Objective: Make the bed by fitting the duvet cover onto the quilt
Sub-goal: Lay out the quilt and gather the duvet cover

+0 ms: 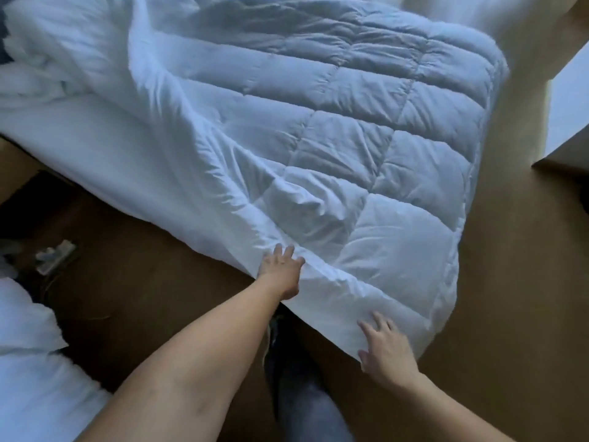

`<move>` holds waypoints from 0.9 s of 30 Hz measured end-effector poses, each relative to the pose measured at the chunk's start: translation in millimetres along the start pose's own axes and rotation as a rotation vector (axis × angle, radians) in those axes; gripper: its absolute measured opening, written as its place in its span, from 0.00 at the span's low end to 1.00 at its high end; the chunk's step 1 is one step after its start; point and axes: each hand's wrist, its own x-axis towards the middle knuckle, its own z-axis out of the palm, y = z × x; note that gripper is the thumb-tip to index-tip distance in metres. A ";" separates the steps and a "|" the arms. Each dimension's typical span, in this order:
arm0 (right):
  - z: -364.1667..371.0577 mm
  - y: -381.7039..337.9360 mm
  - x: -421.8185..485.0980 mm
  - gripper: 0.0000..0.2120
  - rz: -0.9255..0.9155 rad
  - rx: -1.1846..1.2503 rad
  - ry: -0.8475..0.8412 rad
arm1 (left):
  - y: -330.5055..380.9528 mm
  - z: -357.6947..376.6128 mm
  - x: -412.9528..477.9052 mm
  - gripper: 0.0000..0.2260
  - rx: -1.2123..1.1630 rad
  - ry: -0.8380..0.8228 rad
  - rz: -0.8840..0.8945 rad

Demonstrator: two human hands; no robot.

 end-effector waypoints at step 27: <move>-259.1 -521.1 585.8 0.40 -0.171 0.149 -0.034 | -546.6 -127.8 276.6 0.21 -0.746 0.411 -0.616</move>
